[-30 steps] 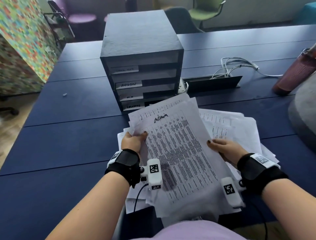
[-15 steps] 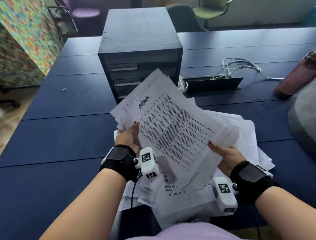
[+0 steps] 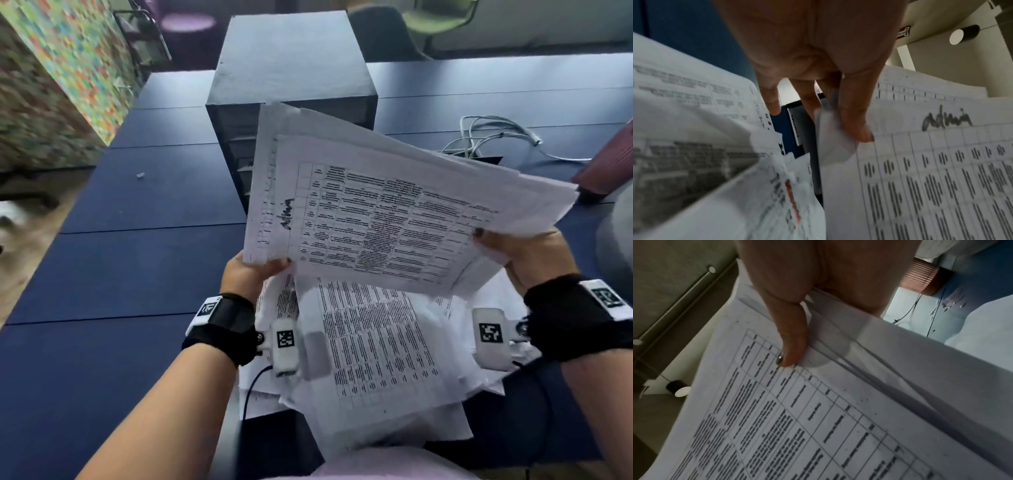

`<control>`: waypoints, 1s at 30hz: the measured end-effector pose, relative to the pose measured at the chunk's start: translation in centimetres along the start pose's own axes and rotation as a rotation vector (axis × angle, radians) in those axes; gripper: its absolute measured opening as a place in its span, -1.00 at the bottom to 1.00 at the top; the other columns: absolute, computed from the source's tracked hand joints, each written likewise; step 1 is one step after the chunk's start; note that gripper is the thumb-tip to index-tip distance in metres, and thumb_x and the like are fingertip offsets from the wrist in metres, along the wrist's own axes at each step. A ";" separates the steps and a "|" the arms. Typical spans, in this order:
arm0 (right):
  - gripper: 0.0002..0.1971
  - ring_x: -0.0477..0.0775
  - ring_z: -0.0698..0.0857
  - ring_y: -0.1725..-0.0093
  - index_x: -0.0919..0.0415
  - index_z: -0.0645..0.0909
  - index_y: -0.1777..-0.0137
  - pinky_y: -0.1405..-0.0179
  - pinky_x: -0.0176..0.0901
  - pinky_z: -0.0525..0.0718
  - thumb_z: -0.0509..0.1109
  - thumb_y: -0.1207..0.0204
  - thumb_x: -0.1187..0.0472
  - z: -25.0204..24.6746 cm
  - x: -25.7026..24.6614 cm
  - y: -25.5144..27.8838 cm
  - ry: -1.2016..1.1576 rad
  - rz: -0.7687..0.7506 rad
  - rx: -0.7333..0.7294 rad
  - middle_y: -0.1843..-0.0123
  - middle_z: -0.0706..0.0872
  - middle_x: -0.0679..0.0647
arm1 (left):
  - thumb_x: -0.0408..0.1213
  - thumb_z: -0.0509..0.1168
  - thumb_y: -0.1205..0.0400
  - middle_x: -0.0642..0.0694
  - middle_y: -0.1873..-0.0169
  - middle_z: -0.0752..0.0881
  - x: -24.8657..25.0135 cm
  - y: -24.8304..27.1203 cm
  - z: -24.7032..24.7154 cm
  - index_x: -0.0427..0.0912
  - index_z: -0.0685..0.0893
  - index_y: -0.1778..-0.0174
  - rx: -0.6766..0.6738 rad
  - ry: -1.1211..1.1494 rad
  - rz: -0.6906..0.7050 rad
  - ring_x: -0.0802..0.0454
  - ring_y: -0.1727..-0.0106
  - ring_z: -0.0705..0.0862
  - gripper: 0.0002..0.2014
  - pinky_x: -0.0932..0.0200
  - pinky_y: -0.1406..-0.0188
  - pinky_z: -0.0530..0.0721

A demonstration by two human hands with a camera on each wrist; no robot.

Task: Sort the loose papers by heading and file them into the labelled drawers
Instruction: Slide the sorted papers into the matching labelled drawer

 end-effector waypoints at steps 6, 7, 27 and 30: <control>-0.35 0.15 0.75 0.03 0.19 0.78 0.20 -0.07 0.05 0.72 0.80 0.40 0.05 -1.5 2.9 -0.1 0.045 0.086 -0.057 0.12 0.83 0.06 | -0.73 0.43 -0.32 0.05 0.32 0.82 -0.6 -0.4 -1.0 -0.05 0.81 0.30 -0.175 -0.258 -0.010 0.08 0.23 0.76 -0.59 0.15 0.05 0.73; -0.33 0.14 0.75 0.03 0.21 0.76 0.18 -0.07 0.02 0.73 0.80 0.39 0.05 -1.6 3.0 -0.2 0.032 0.083 -0.079 0.12 0.83 0.07 | -0.71 0.46 -0.30 0.08 0.33 0.82 -0.6 -0.3 -0.6 -0.04 0.79 0.30 -0.197 -0.337 -0.015 0.07 0.21 0.76 -0.60 0.11 0.05 0.72; -0.90 -0.20 0.75 0.25 0.21 0.73 0.22 0.23 -0.42 0.68 0.45 -0.37 0.19 -0.6 1.9 2.1 0.137 0.050 -0.194 0.28 0.80 -0.12 | -0.29 0.30 -0.52 -0.12 0.06 0.79 3.1 1.0 3.0 -0.14 0.77 0.04 -0.333 -0.285 0.013 0.02 0.06 0.75 -0.82 0.16 -0.02 0.68; -0.72 -0.36 0.67 0.48 0.11 0.72 0.47 0.43 -0.54 0.61 0.65 -0.10 -0.08 -0.1 1.9 2.2 -0.009 0.144 -0.067 0.53 0.72 -0.26 | -0.30 0.26 -0.47 0.09 0.21 0.80 3.0 0.8 3.6 0.04 0.78 0.26 -0.288 -0.299 0.078 0.01 0.12 0.70 -0.79 -0.01 -0.09 0.65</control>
Point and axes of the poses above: each hand's wrist, its own y-axis away from the middle knuckle, its own z-axis out of the palm, x = y × z, the point moved 4 cm from there along -y, towards the middle knuckle
